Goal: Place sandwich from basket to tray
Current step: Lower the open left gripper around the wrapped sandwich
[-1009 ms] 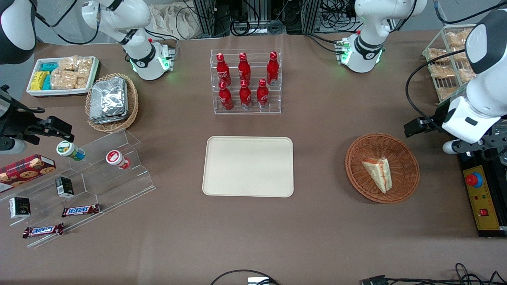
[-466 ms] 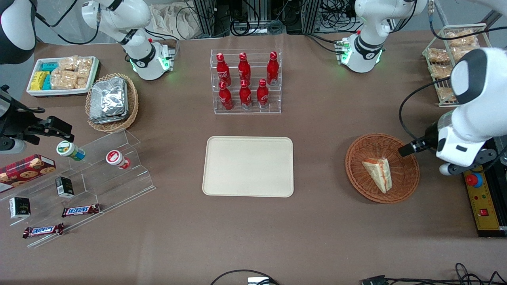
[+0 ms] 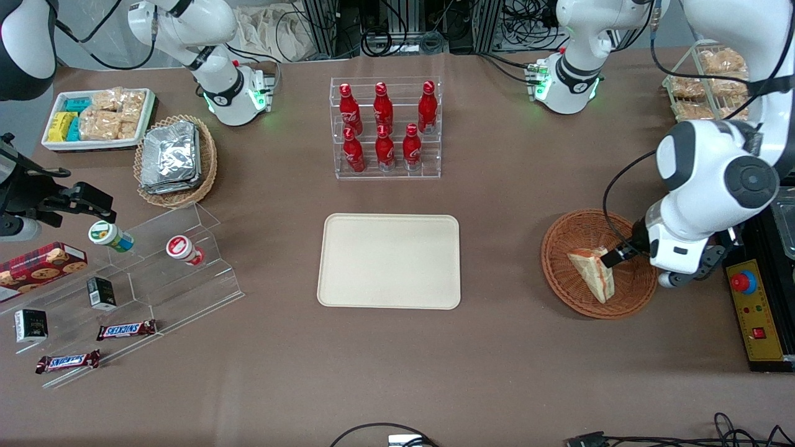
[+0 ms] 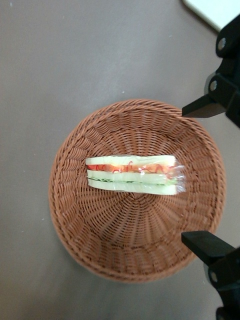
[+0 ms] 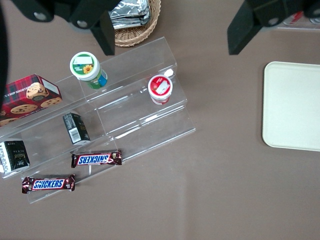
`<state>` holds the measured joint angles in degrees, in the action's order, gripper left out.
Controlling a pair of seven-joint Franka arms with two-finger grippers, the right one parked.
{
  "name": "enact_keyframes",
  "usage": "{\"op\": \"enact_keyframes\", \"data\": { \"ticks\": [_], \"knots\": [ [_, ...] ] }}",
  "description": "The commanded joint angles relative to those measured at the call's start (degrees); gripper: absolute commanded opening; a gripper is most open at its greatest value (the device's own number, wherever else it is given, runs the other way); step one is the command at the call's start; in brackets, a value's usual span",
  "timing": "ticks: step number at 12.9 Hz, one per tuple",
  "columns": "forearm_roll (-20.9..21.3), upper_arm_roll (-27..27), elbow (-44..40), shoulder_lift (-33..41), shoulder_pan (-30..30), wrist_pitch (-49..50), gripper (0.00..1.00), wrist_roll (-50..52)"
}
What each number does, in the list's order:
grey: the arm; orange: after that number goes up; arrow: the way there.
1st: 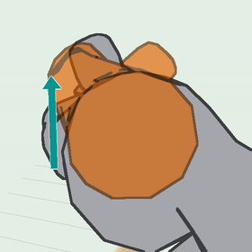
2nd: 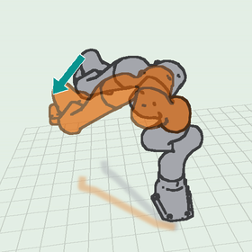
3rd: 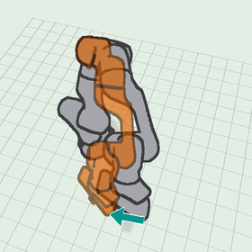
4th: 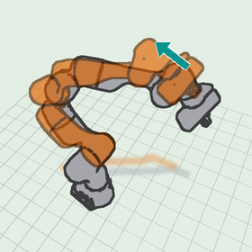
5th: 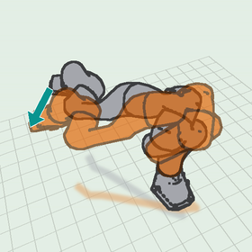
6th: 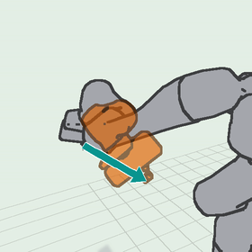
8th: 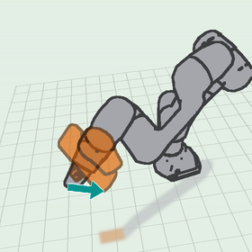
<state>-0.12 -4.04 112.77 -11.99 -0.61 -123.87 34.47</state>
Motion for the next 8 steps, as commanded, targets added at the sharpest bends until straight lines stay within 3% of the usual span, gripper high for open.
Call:
{"op": "enact_keyframes", "data": {
  "ticks": [1, 8],
  "knots": [
    [-0.6, -0.1, 1.7, -2.8, -0.3, -4.8, 1.0, 2.6],
    [-0.5, -0.1, 1.7, -10.5, -0.3, -11.7, 1.0, 3.5]
  ]
}}
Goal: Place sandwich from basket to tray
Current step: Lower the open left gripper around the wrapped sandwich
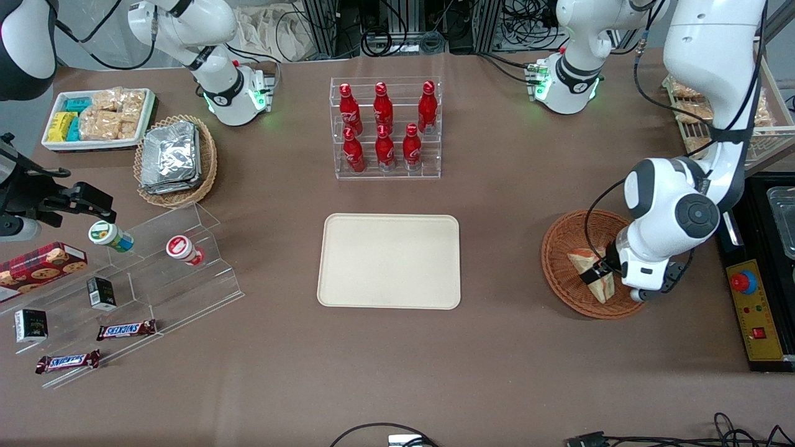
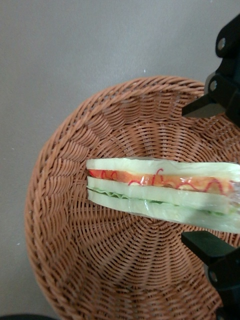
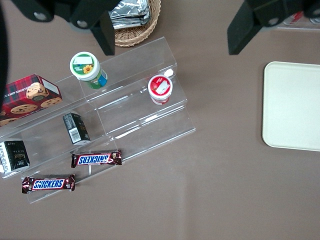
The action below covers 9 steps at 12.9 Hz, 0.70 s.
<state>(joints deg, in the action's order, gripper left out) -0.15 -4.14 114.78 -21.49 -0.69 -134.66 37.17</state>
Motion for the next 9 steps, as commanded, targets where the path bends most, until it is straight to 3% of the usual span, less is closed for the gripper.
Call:
{"op": "enact_keyframes", "data": {
  "ticks": [1, 3, 5, 6, 9],
  "knots": [
    [-0.3, 0.0, -0.3, -1.5, -0.2, -1.1, 0.98, 0.8],
    [0.0, 0.0, -0.2, -1.9, -0.3, -1.0, 0.72, 0.4],
    [0.2, 0.0, -0.2, -1.9, -0.3, -0.6, 0.18, -1.0],
    [0.2, 0.0, -0.2, -1.9, -0.3, -0.4, 0.0, -2.3],
    [0.2, 0.0, -1.5, -1.6, -0.2, 2.3, 0.0, -4.4]
  ]
}}
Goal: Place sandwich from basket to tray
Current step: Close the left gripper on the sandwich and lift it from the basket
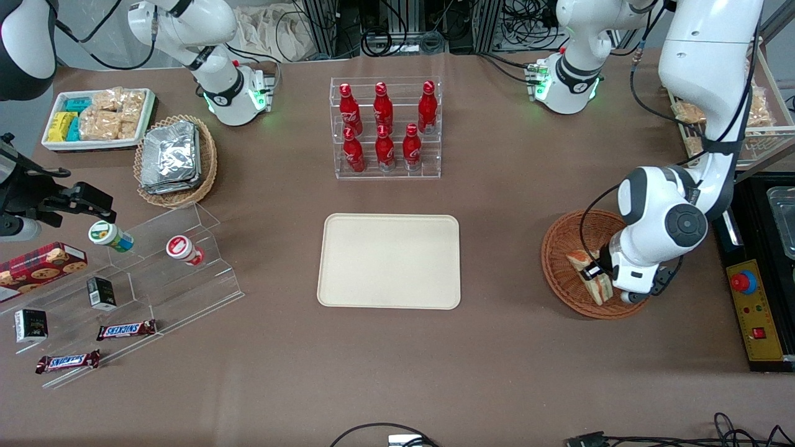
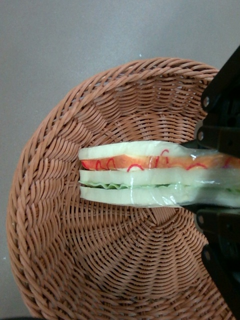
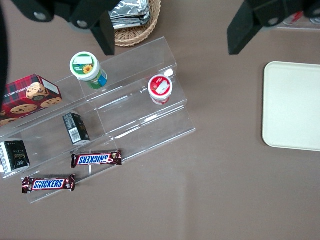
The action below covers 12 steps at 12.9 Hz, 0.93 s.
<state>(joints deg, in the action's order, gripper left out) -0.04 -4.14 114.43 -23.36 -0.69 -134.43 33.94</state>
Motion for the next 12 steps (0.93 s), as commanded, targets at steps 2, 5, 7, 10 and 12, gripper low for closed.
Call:
{"op": "enact_keyframes", "data": {
  "ticks": [2, 5, 7, 10, 12],
  "knots": [
    [0.3, 0.0, -3.1, 0.2, -0.1, 5.5, 0.0, -1.2],
    [0.3, 0.0, -4.7, 1.5, 0.0, 7.6, 0.0, -1.2],
    [0.3, 0.1, -4.6, 4.5, 0.4, 8.5, 0.0, -1.4],
    [-0.2, 0.1, -5.4, 10.4, 0.4, 13.7, 0.0, -3.1],
    [-0.2, 0.2, -8.2, 13.2, 0.4, 19.8, 0.0, -3.1]
  ]
}}
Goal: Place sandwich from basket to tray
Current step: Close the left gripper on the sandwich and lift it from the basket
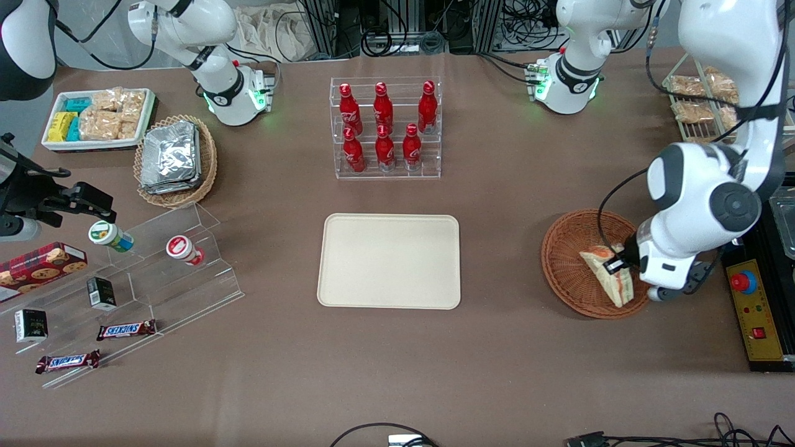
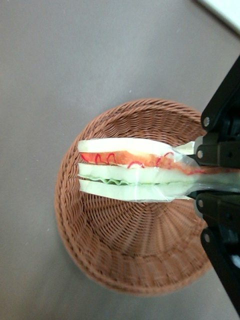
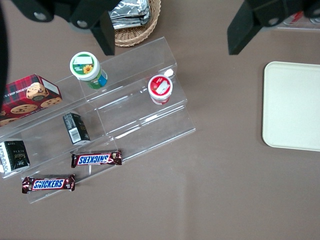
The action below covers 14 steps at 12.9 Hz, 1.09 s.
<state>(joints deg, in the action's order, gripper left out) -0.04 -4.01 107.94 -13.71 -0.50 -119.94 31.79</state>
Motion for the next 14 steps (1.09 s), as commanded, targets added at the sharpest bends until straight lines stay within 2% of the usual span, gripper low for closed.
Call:
{"op": "enact_keyframes", "data": {
  "ticks": [1, 3, 8, 12, 14],
  "knots": [
    [-0.2, 0.0, -5.2, 3.9, 0.2, 10.2, 0.0, -0.9],
    [-0.4, -0.2, -12.8, 3.3, 0.0, 19.0, 0.0, -0.9],
    [-0.5, -3.5, -24.9, -1.7, -2.7, 27.0, 0.0, -0.9],
    [-0.5, -12.4, -28.4, -8.2, -3.3, 26.4, 0.0, 0.5],
    [0.2, -13.8, -29.7, -12.0, -6.6, 25.7, 0.0, 3.1]
  ]
}}
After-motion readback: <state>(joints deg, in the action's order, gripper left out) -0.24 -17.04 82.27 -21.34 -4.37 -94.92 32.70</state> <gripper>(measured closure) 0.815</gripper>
